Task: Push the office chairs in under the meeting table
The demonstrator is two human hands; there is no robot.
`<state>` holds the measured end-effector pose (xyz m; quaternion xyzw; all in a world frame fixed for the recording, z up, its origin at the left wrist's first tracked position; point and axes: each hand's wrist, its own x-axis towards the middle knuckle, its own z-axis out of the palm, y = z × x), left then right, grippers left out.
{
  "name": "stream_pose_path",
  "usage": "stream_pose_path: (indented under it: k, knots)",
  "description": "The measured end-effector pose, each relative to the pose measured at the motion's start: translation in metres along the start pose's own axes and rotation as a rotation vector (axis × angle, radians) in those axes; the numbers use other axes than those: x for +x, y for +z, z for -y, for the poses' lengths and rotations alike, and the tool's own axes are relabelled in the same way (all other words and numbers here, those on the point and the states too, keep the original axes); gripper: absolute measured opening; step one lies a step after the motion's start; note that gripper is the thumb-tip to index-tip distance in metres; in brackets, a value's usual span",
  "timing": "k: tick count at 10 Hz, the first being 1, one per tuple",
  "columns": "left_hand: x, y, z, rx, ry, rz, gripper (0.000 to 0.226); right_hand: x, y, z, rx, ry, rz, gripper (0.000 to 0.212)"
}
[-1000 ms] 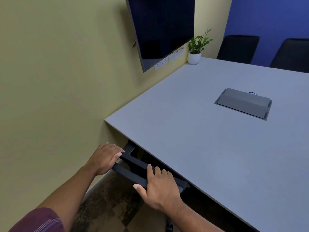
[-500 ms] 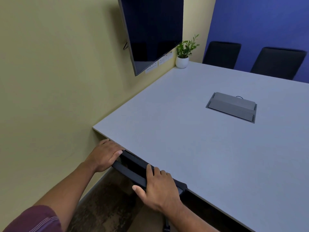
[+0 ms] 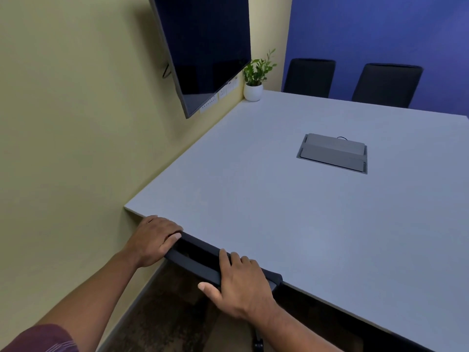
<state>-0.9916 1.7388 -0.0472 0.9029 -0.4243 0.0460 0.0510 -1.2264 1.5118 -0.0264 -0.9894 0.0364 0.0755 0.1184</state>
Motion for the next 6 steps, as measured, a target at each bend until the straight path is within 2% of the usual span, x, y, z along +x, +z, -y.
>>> stream_pose_path:
  k: [2,3,4,5,6]
  knots:
    - [0.003,-0.001,0.002,0.014,0.013,0.057,0.058,-0.001,-0.001,0.002,0.037,0.023,-0.032,0.111]
    - [0.006,-0.006,0.001,0.030,0.012,0.137,0.080,-0.001,-0.003,0.002,0.071,0.025,-0.034,0.111]
    - [0.015,-0.010,-0.006,0.002,-0.061,0.236,0.105,0.000,-0.004,-0.002,0.096,0.021,-0.014,0.109]
    - [0.028,-0.019,-0.028,-0.014,-0.155,0.332,0.119,0.001,-0.008,-0.009,0.134,0.037,0.000,0.106]
    - [0.048,-0.027,-0.056,0.002,-0.130,0.323,0.138,0.005,-0.015,-0.025,0.157,0.086,-0.004,0.104]
